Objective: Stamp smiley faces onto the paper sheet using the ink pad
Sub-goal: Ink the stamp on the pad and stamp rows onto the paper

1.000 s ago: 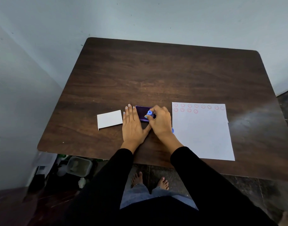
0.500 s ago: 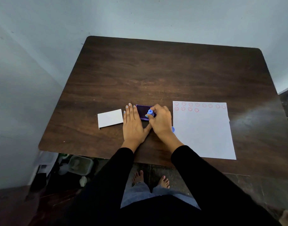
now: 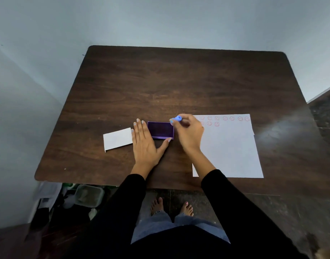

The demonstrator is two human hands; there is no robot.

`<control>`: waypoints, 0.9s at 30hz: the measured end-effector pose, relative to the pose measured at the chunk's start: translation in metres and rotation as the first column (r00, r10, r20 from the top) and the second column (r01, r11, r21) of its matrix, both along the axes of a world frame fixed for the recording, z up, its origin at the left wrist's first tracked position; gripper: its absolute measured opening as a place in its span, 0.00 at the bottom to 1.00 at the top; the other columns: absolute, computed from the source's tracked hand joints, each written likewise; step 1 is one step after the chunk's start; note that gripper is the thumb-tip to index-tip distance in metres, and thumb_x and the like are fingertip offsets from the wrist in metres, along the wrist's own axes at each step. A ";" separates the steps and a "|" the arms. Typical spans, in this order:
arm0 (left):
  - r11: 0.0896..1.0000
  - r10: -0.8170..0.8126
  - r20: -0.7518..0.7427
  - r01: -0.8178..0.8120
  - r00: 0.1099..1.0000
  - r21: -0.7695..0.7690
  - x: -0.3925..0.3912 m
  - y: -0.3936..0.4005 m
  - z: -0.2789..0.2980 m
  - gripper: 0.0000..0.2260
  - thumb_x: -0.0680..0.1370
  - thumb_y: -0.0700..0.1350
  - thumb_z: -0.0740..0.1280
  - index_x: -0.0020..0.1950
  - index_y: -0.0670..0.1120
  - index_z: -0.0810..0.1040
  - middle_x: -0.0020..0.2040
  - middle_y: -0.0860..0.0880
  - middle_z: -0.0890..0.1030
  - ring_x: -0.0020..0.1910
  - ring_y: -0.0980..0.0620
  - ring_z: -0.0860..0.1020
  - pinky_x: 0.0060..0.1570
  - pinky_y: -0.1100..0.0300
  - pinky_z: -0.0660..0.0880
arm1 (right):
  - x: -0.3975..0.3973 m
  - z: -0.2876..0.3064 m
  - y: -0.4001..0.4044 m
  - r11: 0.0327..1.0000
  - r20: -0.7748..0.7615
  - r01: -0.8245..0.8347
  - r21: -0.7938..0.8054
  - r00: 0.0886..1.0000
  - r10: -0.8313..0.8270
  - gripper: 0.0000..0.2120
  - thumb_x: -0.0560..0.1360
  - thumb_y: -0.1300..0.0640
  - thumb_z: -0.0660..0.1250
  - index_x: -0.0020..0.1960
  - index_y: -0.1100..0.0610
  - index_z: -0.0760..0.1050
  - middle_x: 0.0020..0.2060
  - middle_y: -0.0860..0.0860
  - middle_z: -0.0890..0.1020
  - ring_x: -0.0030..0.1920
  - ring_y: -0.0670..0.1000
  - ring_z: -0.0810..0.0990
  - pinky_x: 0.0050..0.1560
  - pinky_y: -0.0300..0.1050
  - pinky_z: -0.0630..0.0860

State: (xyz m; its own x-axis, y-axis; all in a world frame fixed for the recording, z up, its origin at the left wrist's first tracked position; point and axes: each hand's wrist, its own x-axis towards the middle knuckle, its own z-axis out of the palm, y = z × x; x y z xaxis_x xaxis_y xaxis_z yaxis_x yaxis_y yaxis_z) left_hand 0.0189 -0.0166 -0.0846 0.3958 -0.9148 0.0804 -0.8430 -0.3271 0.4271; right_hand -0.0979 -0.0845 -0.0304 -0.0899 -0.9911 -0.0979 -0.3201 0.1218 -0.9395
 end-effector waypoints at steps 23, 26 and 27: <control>0.901 -0.434 0.161 0.432 0.887 0.044 -0.080 -0.027 0.005 0.26 0.78 0.56 0.54 0.72 0.43 0.66 0.75 0.43 0.63 0.75 0.46 0.56 0.73 0.44 0.49 | -0.141 -0.016 -0.028 0.801 0.574 0.388 0.456 0.560 -0.598 0.05 0.72 0.57 0.71 0.46 0.58 0.82 0.44 0.55 0.85 0.39 0.49 0.83 0.45 0.42 0.83; 0.883 -0.469 0.189 0.463 0.863 0.078 -0.080 -0.034 0.002 0.25 0.78 0.52 0.54 0.72 0.42 0.66 0.74 0.44 0.65 0.75 0.46 0.56 0.72 0.41 0.49 | -0.144 -0.014 -0.031 0.777 0.587 0.373 0.507 0.511 -0.628 0.06 0.72 0.57 0.70 0.47 0.58 0.82 0.43 0.55 0.86 0.39 0.49 0.84 0.43 0.41 0.83; 0.881 -0.472 0.198 0.465 0.859 0.081 -0.080 -0.035 0.000 0.24 0.78 0.51 0.54 0.72 0.42 0.66 0.74 0.45 0.66 0.75 0.46 0.56 0.73 0.42 0.48 | -0.145 -0.013 -0.033 0.770 0.587 0.366 0.523 0.500 -0.637 0.06 0.72 0.56 0.70 0.46 0.58 0.82 0.43 0.54 0.86 0.39 0.50 0.85 0.43 0.41 0.83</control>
State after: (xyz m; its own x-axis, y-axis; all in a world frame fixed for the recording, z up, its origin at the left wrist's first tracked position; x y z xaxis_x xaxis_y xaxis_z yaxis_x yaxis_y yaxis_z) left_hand -0.0608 -0.0512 -0.0844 -0.1026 -0.9913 0.0826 -0.9673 0.1188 0.2240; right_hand -0.2424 -0.1172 -0.0432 -0.3314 -0.7010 -0.6315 0.6214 0.3414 -0.7051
